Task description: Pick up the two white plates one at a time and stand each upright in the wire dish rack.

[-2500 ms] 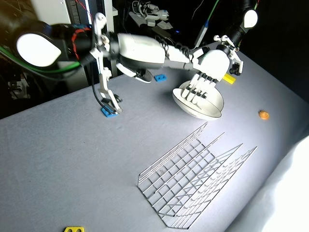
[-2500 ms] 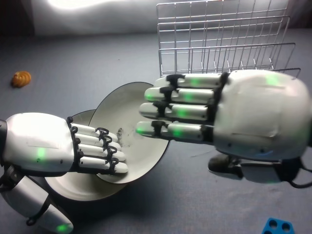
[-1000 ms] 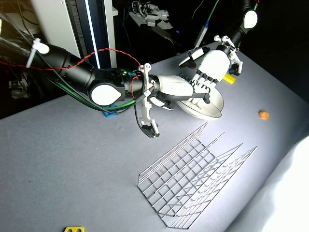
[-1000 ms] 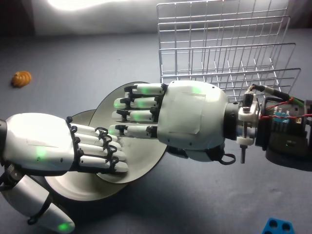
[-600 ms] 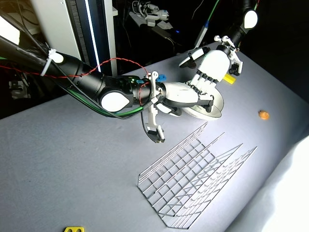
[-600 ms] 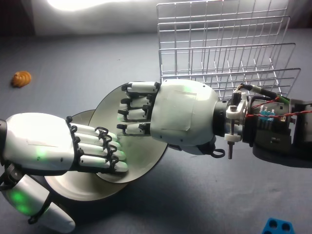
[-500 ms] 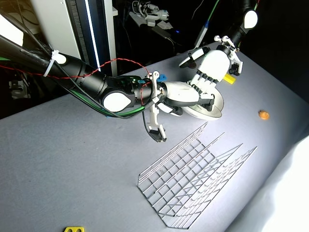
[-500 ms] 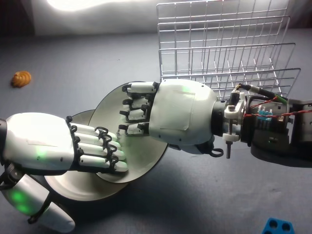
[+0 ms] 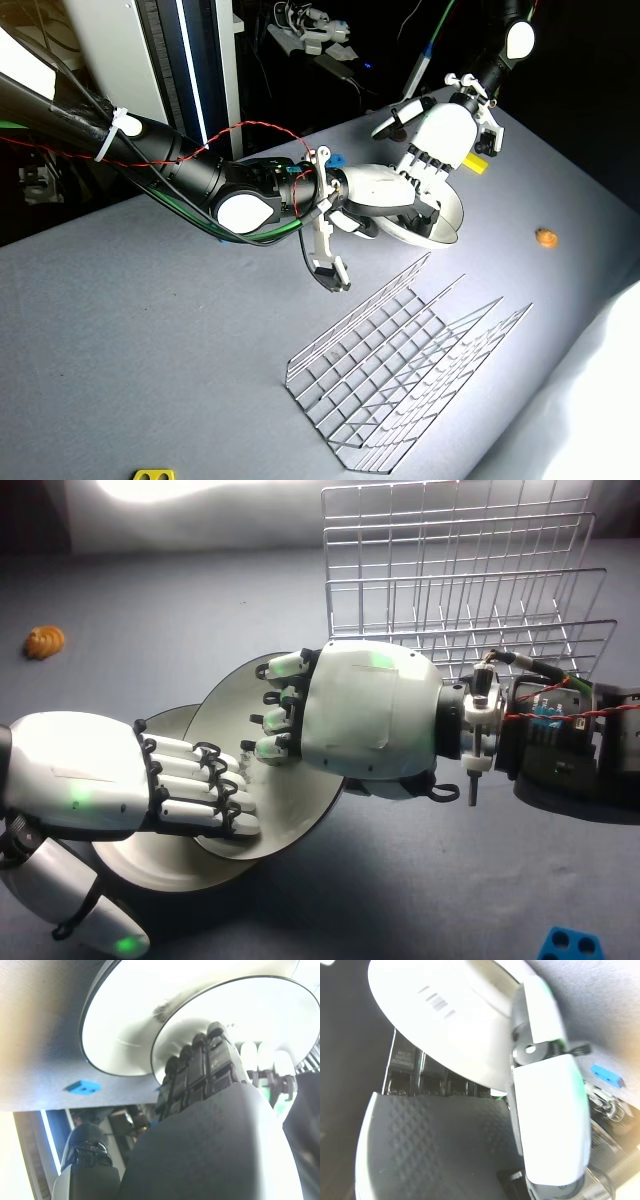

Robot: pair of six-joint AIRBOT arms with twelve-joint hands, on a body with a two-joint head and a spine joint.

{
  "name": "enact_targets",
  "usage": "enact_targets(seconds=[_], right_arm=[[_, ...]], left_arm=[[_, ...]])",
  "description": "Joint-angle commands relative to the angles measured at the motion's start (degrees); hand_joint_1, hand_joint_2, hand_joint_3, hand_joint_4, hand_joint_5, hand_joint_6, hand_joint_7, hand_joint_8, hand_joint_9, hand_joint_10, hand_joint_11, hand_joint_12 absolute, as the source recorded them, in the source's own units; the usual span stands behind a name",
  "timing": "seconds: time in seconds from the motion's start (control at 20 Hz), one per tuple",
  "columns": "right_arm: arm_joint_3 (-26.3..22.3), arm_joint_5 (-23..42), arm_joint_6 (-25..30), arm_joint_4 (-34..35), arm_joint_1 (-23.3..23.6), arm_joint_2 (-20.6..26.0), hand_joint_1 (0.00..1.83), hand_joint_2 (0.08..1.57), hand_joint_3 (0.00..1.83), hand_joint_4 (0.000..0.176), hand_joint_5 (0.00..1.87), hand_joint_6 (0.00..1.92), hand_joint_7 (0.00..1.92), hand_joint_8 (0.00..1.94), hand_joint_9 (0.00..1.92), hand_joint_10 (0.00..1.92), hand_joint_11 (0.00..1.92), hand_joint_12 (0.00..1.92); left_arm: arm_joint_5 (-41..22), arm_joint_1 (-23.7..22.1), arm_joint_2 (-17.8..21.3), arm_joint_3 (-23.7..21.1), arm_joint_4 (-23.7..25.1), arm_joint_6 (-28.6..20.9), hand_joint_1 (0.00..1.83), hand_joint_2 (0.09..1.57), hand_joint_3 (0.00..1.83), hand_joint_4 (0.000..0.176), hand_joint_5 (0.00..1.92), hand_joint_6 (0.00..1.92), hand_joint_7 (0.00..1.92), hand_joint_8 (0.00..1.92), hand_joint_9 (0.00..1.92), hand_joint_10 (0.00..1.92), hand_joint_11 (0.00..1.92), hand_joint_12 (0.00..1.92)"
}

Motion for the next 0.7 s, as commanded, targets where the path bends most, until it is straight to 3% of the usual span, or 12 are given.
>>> enact_targets(seconds=[0.0,0.35,0.65], right_arm=[[-0.07,4.32,0.14,1.98,0.38,-0.10,1.19,1.16,0.00,0.012,0.89,1.19,0.91,1.03,1.07,0.02,0.57,1.04],[-0.18,4.94,0.20,2.78,0.48,-0.04,1.21,1.13,0.00,0.013,0.94,1.12,0.97,0.95,1.10,0.01,0.66,0.90],[-0.47,5.68,0.56,4.19,1.02,0.50,1.21,1.14,0.00,0.018,0.94,1.11,0.97,0.95,1.12,0.01,0.65,0.91]], left_arm=[[-2.39,-0.39,-0.11,-0.07,-3.09,-0.27,0.00,1.09,0.00,0.000,0.03,0.01,0.01,0.00,0.00,0.00,0.00,0.00],[-6.17,-3.70,3.14,0.48,-3.08,-1.77,0.00,1.08,0.00,0.000,0.02,0.01,0.00,0.00,0.00,0.00,0.00,0.00],[-8.57,-4.81,6.99,0.79,-1.99,-2.21,0.00,1.09,0.00,0.000,0.01,0.00,0.00,0.00,0.00,0.00,0.00,0.00]])
